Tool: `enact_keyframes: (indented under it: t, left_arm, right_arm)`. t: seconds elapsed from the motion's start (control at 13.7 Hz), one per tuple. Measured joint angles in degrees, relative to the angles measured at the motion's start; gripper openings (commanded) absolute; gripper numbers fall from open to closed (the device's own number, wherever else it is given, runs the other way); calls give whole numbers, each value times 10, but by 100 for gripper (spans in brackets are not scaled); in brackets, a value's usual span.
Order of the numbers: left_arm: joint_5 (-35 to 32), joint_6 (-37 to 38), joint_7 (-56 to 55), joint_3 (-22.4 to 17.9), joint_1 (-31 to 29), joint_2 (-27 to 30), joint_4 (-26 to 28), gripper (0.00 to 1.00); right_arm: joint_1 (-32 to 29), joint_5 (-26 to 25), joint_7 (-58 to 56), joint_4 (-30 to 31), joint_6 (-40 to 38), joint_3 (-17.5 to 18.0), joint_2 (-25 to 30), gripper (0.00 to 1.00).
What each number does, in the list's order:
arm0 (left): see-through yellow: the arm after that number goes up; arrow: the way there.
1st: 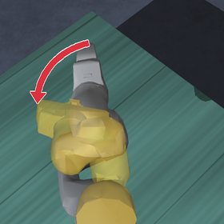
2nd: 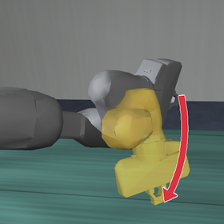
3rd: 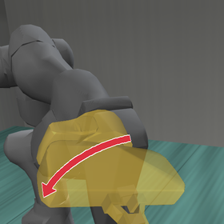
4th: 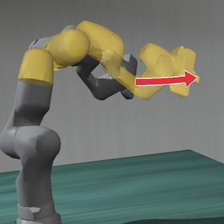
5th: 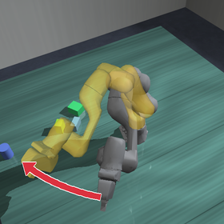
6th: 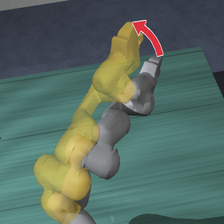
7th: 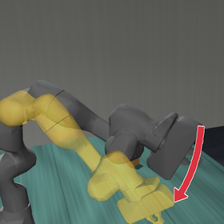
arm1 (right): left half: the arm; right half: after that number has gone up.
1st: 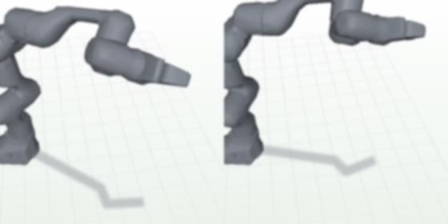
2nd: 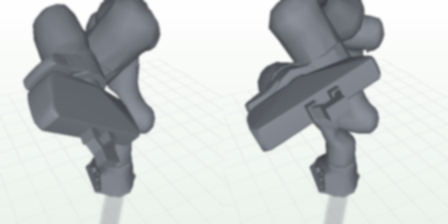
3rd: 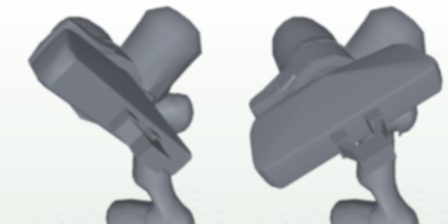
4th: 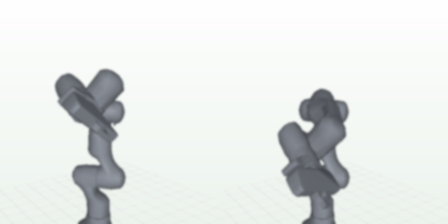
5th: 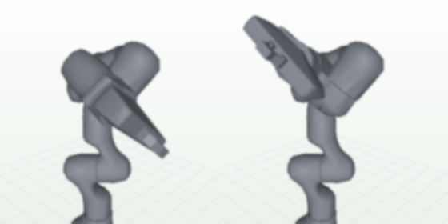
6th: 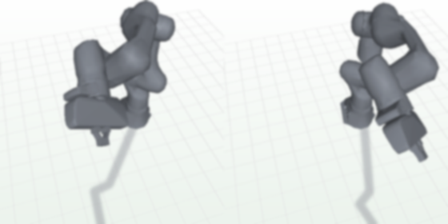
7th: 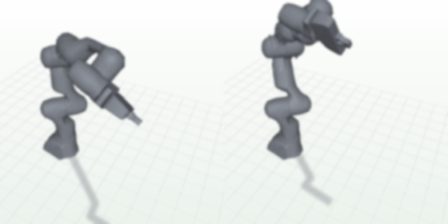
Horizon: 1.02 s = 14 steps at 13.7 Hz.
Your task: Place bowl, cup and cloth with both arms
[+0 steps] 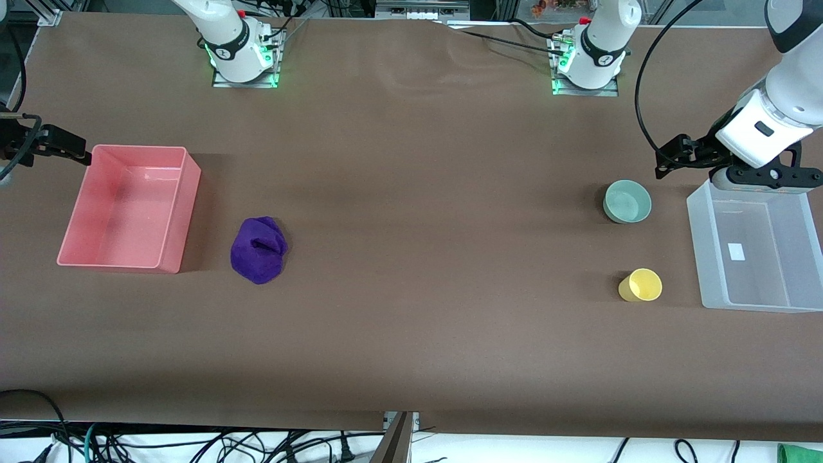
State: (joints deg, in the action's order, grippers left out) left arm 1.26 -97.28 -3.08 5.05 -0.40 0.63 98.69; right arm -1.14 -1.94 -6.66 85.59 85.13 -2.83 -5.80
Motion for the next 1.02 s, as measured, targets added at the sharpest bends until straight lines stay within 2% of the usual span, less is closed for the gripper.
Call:
enact_keyframes:
  t: [1.02]
  left_arm:
    - [0,16,-1,-4,0,-1,0,100]
  right_arm:
    - [0,0,0,0,2,0,-2,100]
